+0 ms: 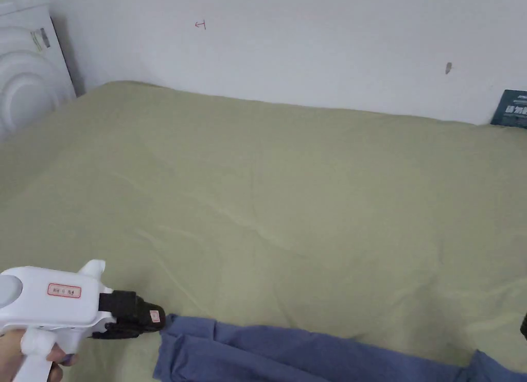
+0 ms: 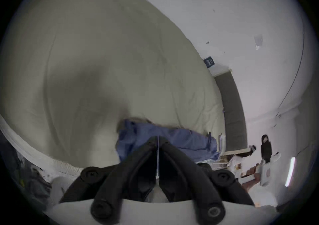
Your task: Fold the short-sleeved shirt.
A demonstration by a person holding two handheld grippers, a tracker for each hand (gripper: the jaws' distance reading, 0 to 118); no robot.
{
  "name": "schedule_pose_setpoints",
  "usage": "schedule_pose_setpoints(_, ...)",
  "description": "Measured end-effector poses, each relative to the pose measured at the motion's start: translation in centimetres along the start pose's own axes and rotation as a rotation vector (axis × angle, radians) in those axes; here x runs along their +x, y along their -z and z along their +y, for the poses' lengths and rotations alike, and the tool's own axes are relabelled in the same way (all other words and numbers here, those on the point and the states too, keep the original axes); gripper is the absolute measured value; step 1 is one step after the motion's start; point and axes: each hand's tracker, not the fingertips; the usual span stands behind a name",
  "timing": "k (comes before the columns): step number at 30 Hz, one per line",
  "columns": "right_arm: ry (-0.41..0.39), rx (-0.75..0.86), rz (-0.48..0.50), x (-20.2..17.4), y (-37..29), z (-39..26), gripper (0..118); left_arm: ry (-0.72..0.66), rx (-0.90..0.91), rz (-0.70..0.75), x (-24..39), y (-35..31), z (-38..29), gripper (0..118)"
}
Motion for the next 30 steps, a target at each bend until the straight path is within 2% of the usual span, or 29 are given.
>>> schedule_pose_setpoints(1,-0.006,-0.006,0.003,-0.1,0.1,0.0,1,-0.003,-0.017,-0.001,-0.6,0.2,0.2,8)
schedule_pose_setpoints(2,-0.009,-0.009,0.004,-0.1,0.2,-0.1,1,-0.018,-0.036,-0.031,-0.2,0.5,-0.4,32)
schedule_pose_setpoints(4,-0.009,-0.017,0.001,-0.1,0.3,-0.2,1,-0.038,-0.092,-0.115,-0.6,1.7,-0.6,114)
schedule_pose_setpoints(5,-0.006,-0.022,0.001,-0.1,0.5,-0.3,1,-0.04,-0.094,-0.152,-0.7,2.0,-0.7,118)
schedule_pose_setpoints(6,0.001,-0.03,0.0,-0.1,0.6,-0.3,1,-0.05,-0.11,-0.181,-2.5,2.3,0.2,118)
schedule_pose_setpoints(11,0.0,-0.049,0.001,-0.2,0.9,-0.6,1,-0.087,-0.221,-0.235,-3.3,6.3,-0.2,118)
schedule_pose_setpoints(12,-0.001,-0.049,0.001,-0.1,0.8,-0.5,1,-0.081,-0.234,-0.289,-3.0,6.9,-0.3,118)
schedule_pose_setpoints(14,-0.001,-0.052,-0.001,-0.1,0.7,-0.6,1,-0.064,-0.24,-0.275,-0.9,6.7,-1.2,118)
schedule_pose_setpoints(17,0.005,-0.053,-0.003,0.1,0.6,-0.5,1,-0.068,-0.248,-0.271,-1.0,5.6,-1.5,117)
schedule_pose_setpoints(18,0.01,-0.053,-0.005,0.2,0.6,-0.4,1,-0.077,-0.252,-0.271,-2.6,7.4,0.0,112)
schedule_pose_setpoints(19,0.017,-0.053,-0.003,0.3,0.5,-0.4,1,-0.069,-0.253,-0.26,-2.4,7.2,-0.1,85)
schedule_pose_setpoints(20,0.023,-0.051,-0.002,0.4,0.4,-0.3,1,-0.059,-0.25,-0.246,-2.3,6.9,-0.2,42)
schedule_pose_setpoints(21,0.03,-0.047,-0.003,0.5,0.3,-0.3,1,-0.05,-0.254,-0.185,-2.3,6.9,-0.3,9)
schedule_pose_setpoints(22,0.033,-0.046,-0.001,0.5,0.2,-0.2,1,-0.045,-0.263,-0.117,0.8,6.8,-1.6,9)
schedule_pose_setpoints(23,0.035,-0.045,0.002,0.6,0.1,-0.2,1,-0.049,-0.262,-0.109,1.3,6.7,-1.6,9)
schedule_pose_setpoints(25,0.038,-0.041,0.005,1.0,-0.2,-0.2,1,-0.072,-0.244,-0.152,2.7,6.2,-1.3,9)
schedule_pose_setpoints(26,0.039,-0.041,0.006,1.0,-0.3,-0.1,1,-0.07,-0.236,-0.149,-0.3,6.8,-0.1,9)
schedule_pose_setpoints(29,0.039,-0.038,0.003,1.5,-0.6,-0.1,1,-0.058,-0.187,-0.12,0.8,6.4,2.4,9)
schedule_pose_setpoints(30,0.039,-0.037,0.002,1.7,-0.7,-0.1,1,-0.064,-0.166,-0.117,0.7,4.1,-0.1,9)
